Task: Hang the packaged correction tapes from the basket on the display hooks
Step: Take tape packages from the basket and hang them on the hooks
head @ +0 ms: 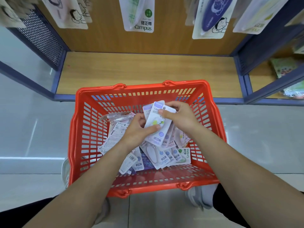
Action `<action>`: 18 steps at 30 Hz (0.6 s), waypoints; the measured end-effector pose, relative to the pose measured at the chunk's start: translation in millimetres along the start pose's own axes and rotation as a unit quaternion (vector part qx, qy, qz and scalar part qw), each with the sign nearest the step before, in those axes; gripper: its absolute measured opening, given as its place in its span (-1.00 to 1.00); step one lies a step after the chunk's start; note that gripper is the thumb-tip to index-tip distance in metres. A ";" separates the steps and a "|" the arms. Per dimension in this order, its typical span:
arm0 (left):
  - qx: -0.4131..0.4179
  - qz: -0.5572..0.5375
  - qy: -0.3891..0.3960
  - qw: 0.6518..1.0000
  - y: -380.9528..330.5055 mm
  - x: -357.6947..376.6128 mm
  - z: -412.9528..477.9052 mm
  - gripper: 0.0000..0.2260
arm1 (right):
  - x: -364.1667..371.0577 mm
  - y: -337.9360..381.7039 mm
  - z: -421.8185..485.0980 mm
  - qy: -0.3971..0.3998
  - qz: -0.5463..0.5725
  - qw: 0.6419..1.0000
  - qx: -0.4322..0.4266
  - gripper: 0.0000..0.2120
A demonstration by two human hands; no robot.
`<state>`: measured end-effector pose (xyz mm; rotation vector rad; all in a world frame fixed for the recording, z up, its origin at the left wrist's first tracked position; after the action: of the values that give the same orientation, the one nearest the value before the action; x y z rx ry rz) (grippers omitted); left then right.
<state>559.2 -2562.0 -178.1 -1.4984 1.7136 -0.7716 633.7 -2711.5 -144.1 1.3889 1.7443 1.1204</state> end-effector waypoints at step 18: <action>-0.082 0.018 -0.060 0.995 51.2 -34.8 20.9 -0.54 | -16.1 -70.4 -15.3 0.030 -0.360 0.932 0.032 -0.29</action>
<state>550.2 -2519.7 -227.1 -1.5848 1.7432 -0.5211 594.0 -2736.4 -201.2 0.6304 2.0894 0.6959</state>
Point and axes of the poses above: each hand's wrist, its own z-axis towards the middle knuckle, its own x-axis out of the palm, y = z × x, the point moved 10 cm from there along z, towards the middle knuckle, and after that the axes turned 11 degrees about z, right-handed, at the moved point
